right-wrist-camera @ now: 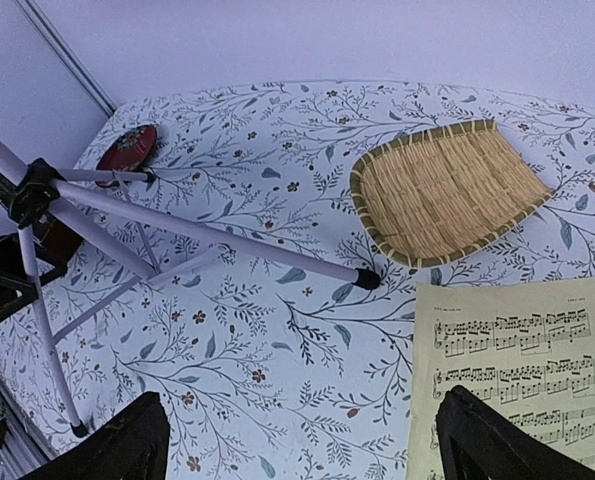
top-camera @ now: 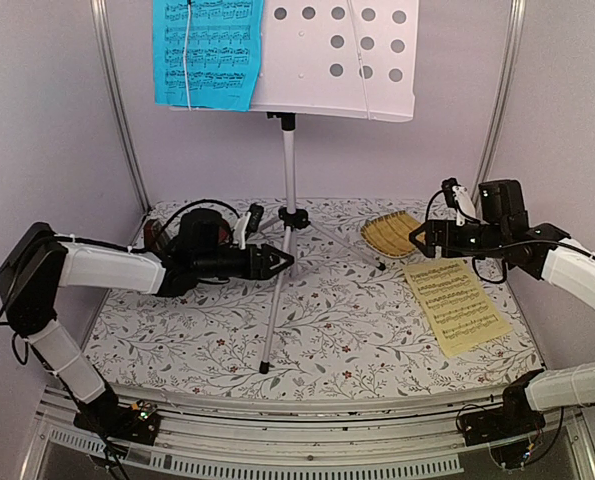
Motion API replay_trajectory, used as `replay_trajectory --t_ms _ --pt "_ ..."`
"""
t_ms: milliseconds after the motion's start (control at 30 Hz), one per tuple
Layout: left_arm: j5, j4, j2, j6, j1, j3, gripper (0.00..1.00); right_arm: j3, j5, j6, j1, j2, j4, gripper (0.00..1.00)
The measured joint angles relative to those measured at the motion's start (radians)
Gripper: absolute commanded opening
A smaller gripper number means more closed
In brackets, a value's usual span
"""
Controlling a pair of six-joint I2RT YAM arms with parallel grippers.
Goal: Pack up the instrument practice props
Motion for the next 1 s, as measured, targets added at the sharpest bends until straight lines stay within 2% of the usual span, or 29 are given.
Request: replay_trajectory --t_ms 233,300,333,467,733,1000 --pt "0.066 0.047 0.082 -0.008 0.002 0.065 0.13 -0.064 -0.005 0.031 -0.003 -0.058 0.076 0.95" --pt "0.073 0.052 0.087 -0.012 0.002 0.073 0.02 -0.074 -0.004 0.036 -0.003 -0.076 0.093 0.95" --pt "0.073 0.055 0.087 0.014 0.002 0.073 0.00 -0.075 -0.004 0.041 -0.004 -0.084 0.100 0.95" --pt "0.044 0.053 0.082 0.016 0.000 0.071 0.00 -0.075 -0.003 0.055 -0.008 -0.095 0.129 0.95" --pt "-0.119 0.011 -0.012 0.006 -0.003 0.000 0.00 -0.100 0.007 0.076 -0.010 -0.095 0.159 0.95" --pt "-0.240 0.029 0.020 -0.037 -0.026 0.027 0.00 -0.114 0.011 0.098 -0.011 -0.095 0.186 0.95"
